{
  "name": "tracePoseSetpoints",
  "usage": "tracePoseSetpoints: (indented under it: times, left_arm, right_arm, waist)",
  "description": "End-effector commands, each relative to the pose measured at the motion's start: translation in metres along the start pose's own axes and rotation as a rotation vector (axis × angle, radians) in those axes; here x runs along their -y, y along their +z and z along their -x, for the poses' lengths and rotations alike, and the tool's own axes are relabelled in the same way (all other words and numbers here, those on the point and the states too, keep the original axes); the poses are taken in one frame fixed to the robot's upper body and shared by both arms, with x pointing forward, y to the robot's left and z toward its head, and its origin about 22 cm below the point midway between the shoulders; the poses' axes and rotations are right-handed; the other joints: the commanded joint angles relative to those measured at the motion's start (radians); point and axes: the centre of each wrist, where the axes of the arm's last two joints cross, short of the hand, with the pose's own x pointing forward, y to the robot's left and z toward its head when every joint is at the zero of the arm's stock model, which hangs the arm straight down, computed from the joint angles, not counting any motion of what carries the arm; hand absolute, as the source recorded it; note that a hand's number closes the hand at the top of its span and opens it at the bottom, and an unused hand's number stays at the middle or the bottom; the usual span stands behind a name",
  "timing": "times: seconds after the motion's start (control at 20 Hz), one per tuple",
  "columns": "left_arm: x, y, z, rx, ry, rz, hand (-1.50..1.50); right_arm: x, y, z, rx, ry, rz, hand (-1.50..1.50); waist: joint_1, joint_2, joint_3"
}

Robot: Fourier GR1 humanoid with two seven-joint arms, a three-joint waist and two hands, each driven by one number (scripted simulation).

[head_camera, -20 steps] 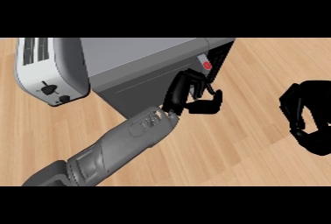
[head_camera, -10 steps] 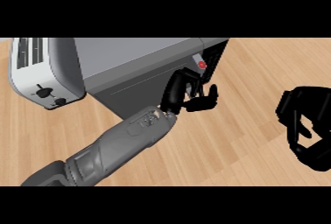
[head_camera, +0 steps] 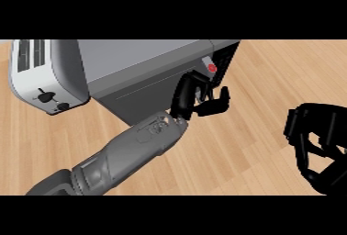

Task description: Pick up the milk, place it into the microwave and close the microwave

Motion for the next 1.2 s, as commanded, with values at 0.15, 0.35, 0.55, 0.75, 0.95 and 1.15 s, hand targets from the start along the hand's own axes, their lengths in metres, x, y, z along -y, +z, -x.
tracePoseSetpoints:
  times: [0.15, 0.35, 0.55, 0.75, 0.95, 1.15]
  left_arm:
    - [-0.007, -0.017, -0.024, -0.233, 0.392, -0.103, 1.50]
    - [-0.015, -0.015, -0.012, -0.268, 0.484, -0.093, 1.50]
    - [-0.019, -0.012, 0.003, -0.300, 0.533, -0.068, 1.50]
    - [-0.028, -0.007, 0.021, -0.316, 0.563, -0.039, 1.50]
    - [-0.035, -0.005, 0.031, -0.307, 0.594, 0.005, 1.50]
    - [-0.045, -0.004, 0.041, -0.309, 0.616, 0.033, 1.50]
  right_arm:
    - [-0.026, 0.003, 0.015, -0.032, -0.123, -0.093, 1.50]
    - [-0.045, 0.005, 0.023, -0.035, -0.172, -0.086, 1.50]
    - [-0.059, 0.003, 0.022, -0.015, -0.184, -0.065, 1.50]
    - [-0.072, 0.005, 0.021, -0.008, -0.194, -0.051, 1.50]
    - [-0.090, 0.003, 0.023, -0.001, -0.218, -0.032, 1.50]
    - [-0.099, -0.004, 0.014, 0.022, -0.187, -0.026, 1.50]
  waist:
    - [0.041, 0.033, -0.018]
    - [0.062, 0.025, -0.015]
    - [0.090, 0.014, -0.014]
    - [0.100, 0.014, -0.014]
    - [0.130, 0.012, -0.015]
    - [0.147, 0.007, -0.017]
